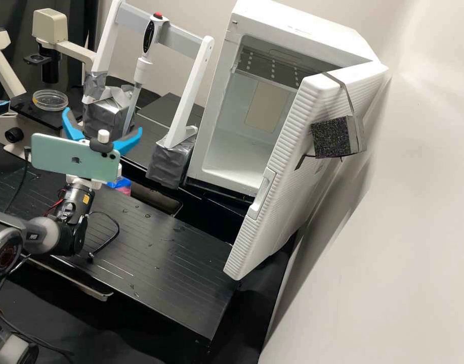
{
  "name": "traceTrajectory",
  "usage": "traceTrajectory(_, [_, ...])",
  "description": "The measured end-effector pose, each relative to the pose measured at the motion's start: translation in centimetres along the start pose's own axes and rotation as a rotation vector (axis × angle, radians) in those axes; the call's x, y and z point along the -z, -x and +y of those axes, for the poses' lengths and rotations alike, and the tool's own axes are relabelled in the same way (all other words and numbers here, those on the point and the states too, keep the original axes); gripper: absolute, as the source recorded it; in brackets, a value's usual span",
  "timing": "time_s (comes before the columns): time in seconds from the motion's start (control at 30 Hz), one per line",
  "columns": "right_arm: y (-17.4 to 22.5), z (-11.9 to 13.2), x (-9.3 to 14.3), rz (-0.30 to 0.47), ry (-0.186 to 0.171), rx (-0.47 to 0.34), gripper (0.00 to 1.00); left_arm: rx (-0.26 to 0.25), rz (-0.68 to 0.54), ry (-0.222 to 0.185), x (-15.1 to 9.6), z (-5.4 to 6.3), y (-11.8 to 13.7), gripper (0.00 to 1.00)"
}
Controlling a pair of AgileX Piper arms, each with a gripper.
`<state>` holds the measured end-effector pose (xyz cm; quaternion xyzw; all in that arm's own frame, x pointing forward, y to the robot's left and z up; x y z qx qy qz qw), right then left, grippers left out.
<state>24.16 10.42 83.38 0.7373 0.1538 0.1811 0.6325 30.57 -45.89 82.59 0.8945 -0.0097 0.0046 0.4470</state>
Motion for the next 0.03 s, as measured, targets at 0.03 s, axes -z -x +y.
traceTrajectory(0.03, [0.25,0.23,-0.29,-0.018,-0.004,-0.014,1.00,0.000,0.000,0.000,0.00,0.00,0.00,1.00])
